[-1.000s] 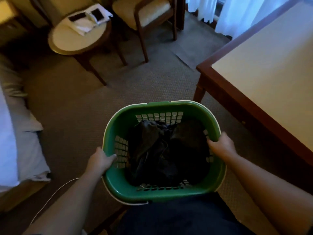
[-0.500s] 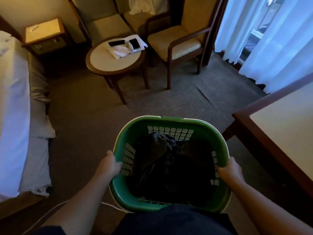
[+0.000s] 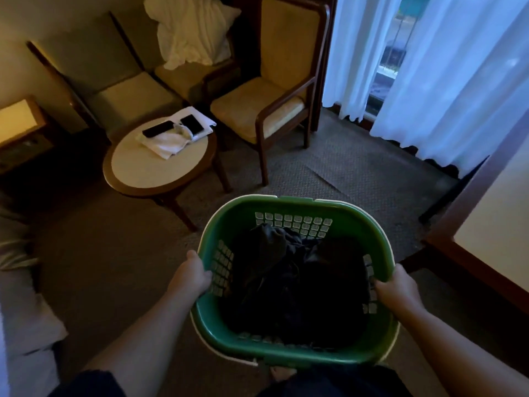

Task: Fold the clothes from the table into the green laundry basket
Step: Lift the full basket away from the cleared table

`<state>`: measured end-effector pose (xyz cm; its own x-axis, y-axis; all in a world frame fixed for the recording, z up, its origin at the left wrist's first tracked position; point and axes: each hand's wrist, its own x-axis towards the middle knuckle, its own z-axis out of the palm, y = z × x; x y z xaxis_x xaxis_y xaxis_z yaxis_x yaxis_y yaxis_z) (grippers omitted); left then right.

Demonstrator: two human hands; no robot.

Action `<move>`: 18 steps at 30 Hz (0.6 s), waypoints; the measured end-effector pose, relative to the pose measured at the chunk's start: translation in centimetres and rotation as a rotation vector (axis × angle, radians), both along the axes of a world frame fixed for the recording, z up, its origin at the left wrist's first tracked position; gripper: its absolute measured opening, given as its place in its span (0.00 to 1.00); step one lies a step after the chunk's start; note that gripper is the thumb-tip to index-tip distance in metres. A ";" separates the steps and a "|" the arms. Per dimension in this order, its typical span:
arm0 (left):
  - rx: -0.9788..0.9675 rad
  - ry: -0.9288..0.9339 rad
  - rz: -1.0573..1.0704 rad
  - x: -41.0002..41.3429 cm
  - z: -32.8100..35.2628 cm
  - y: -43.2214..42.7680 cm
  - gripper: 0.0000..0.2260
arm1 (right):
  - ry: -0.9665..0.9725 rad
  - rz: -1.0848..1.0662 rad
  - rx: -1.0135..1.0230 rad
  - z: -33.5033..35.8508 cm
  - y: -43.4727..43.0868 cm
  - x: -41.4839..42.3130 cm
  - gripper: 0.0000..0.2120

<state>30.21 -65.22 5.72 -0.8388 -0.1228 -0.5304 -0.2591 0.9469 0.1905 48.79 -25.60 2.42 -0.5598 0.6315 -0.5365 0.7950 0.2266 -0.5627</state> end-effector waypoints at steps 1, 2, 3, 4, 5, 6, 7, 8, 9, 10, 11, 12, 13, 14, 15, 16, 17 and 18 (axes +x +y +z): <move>0.001 0.002 -0.014 -1.1 0.4 0.4 0.22 | -0.012 -0.004 0.010 0.6 0.0 -0.7 0.16; 0.013 0.003 -0.022 -2.2 0.6 1.0 0.23 | -0.010 -0.022 0.023 0.8 0.3 -1.5 0.15; 0.020 0.003 -0.034 -3.6 0.5 1.6 0.24 | -0.011 -0.051 0.040 0.7 0.7 -2.5 0.16; 0.018 0.005 -0.046 -4.9 0.3 2.2 0.24 | -0.013 -0.073 0.053 0.3 1.0 -3.4 0.16; 0.017 0.009 -0.056 -6.1 0.1 2.7 0.24 | -0.027 -0.088 0.056 0.2 1.2 -4.2 0.16; 0.018 0.012 -0.062 -7.3 -0.1 3.3 0.25 | -0.030 -0.093 0.059 0.1 1.4 -5.0 0.16; 0.020 0.010 -0.073 -8.6 -0.3 4.0 0.26 | -0.028 -0.101 0.059 -0.1 1.7 -5.9 0.16; 0.015 0.008 -0.089 -9.9 -0.6 4.7 0.27 | -0.020 -0.109 0.061 -0.5 2.3 -7.0 0.16; 0.001 0.008 -0.111 -11.5 -1.0 5.4 0.29 | -0.025 -0.117 0.060 -0.6 2.9 -8.4 0.15; -0.019 0.008 -0.128 -13.1 -1.3 6.1 0.30 | -0.042 -0.114 0.071 -0.7 3.6 -9.8 0.15; -0.032 0.000 -0.140 -14.5 -1.4 6.8 0.30 | -0.063 -0.119 0.079 -0.8 4.1 -11.1 0.14; -0.044 -0.007 -0.141 -15.8 -1.4 7.5 0.30 | -0.075 -0.133 0.084 -0.9 4.6 -12.3 0.13; -0.065 -0.009 -0.149 -17.1 -1.6 8.0 0.30 | -0.085 -0.142 0.084 -1.0 5.1 -13.6 0.13; -0.088 -0.015 -0.164 -18.3 -1.6 8.4 0.29 | -0.095 -0.142 0.088 -1.1 5.4 -14.6 0.13; -0.102 -0.023 -0.180 -19.4 -1.7 8.7 0.29 | -0.106 -0.142 0.091 -1.3 5.6 -15.5 0.13; -0.108 -0.027 -0.192 -20.6 -1.7 9.2 0.27 | -0.113 -0.150 0.094 -1.5 5.9 -16.3 0.12; -0.112 -0.028 -0.210 -21.8 -1.8 9.8 0.27 | -0.126 -0.163 0.090 -1.6 6.1 -17.0 0.12; -0.119 -0.030 -0.238 -23.2 -1.9 10.4 0.26 | -0.138 -0.178 0.085 -1.8 6.3 -17.6 0.13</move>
<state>7.05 -54.83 3.81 -0.8355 0.0136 -0.5493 -0.0299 0.9971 0.0702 31.22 -19.28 0.59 -0.3603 0.7601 -0.5408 0.8948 0.1177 -0.4307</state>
